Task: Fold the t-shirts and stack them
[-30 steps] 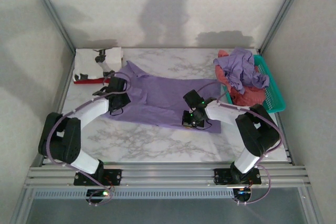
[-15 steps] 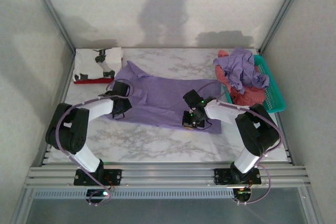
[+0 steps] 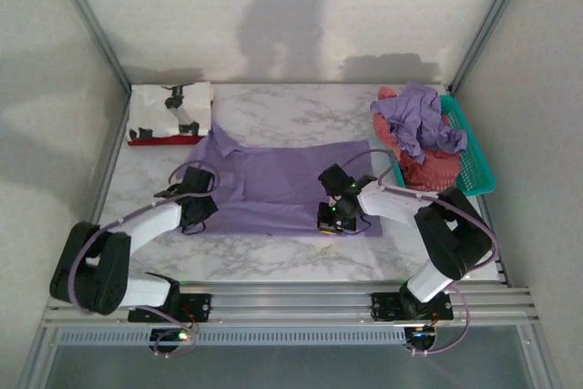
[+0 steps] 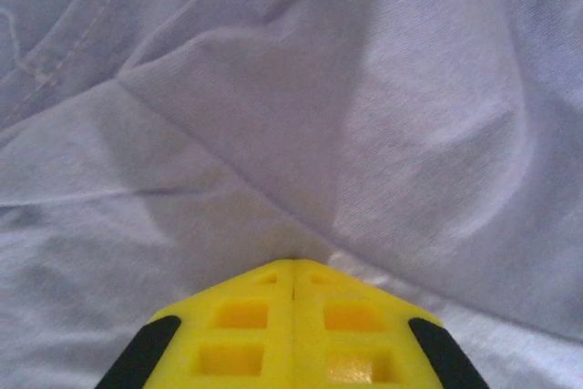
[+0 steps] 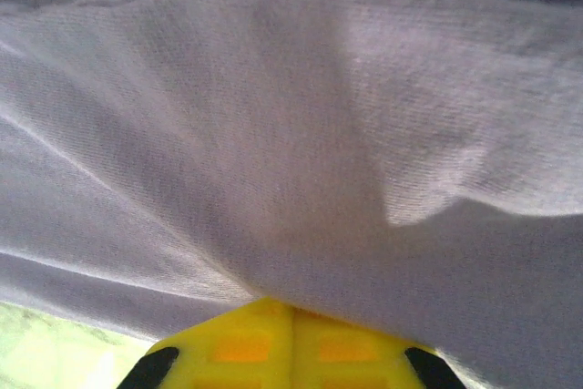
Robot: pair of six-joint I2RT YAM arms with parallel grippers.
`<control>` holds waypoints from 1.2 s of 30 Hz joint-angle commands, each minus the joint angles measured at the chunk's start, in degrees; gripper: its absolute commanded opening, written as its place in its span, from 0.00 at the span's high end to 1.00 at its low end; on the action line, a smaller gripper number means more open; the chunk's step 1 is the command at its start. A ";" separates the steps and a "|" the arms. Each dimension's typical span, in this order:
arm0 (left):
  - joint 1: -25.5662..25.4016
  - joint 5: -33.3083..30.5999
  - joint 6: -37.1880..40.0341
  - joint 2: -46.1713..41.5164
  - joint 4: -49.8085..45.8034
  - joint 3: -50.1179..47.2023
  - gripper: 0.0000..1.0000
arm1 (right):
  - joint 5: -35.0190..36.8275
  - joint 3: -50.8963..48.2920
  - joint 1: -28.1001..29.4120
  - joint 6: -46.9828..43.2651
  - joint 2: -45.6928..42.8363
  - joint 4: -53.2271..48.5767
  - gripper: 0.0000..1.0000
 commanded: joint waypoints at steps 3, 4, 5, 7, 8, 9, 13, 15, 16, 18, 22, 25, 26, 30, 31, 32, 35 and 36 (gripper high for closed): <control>-0.72 -0.09 -1.39 -7.58 -8.94 2.73 1.00 | 1.19 1.05 0.19 0.54 -5.54 -5.80 0.92; -0.63 -0.31 -0.84 -7.45 -9.98 4.40 1.00 | 1.33 2.42 -0.05 0.23 -5.74 -6.52 0.92; -0.60 -0.29 -0.36 -6.63 -10.61 6.20 1.00 | 1.41 3.80 -0.25 -0.19 -5.48 -7.02 0.92; -0.59 0.00 0.85 -4.17 -10.61 8.94 1.00 | 1.76 6.42 -0.69 -1.02 -4.30 -7.84 0.92; -0.59 0.01 1.54 -2.33 -10.17 10.11 1.00 | 1.88 7.71 -0.98 -1.48 -3.39 -7.94 0.92; -0.62 0.09 2.02 -0.71 -9.78 11.12 1.00 | 1.63 8.70 -1.43 -1.90 -2.25 -7.75 0.92; -0.62 0.97 3.67 6.41 -5.83 14.09 1.00 | 0.30 10.64 -2.87 -2.57 1.93 -5.01 0.92; -0.56 1.06 4.16 9.29 -4.49 14.82 1.00 | 0.21 11.40 -2.98 -2.96 3.94 -4.14 0.92; -0.53 0.94 4.29 10.57 -3.89 14.88 1.00 | 0.10 11.62 -2.96 -3.06 4.89 -3.87 0.92; -0.55 1.47 4.38 12.51 -2.14 13.96 1.00 | -0.13 11.22 -2.98 -3.15 6.14 -3.13 0.93; -0.51 4.62 3.65 13.77 2.36 9.77 1.00 | -0.78 8.54 -2.90 -2.89 7.00 -1.56 0.93; -0.64 3.88 2.83 12.26 3.07 6.79 1.00 | -1.00 6.16 -2.77 -2.63 6.47 -0.92 0.93; -0.64 3.43 2.52 11.47 2.84 5.95 1.00 | -1.20 5.46 -2.81 -2.55 6.37 -0.74 0.93; -0.60 2.88 0.52 7.66 1.96 1.78 1.00 | -2.20 2.03 -1.65 -1.57 5.34 -0.53 0.93; -0.65 2.83 -0.05 6.41 1.90 0.72 1.00 | -2.23 0.75 -1.05 -0.96 4.78 -0.10 0.93; -0.60 2.83 -0.40 5.36 1.83 -0.44 1.00 | -2.25 -0.38 -0.52 -0.50 4.20 0.15 0.93; -0.59 3.23 -1.70 1.92 1.68 -3.00 1.00 | -1.71 -4.11 1.39 1.18 2.41 0.71 0.93; -0.60 3.48 -2.12 0.84 1.55 -3.76 1.00 | -0.96 -5.24 1.89 1.88 1.75 0.63 0.93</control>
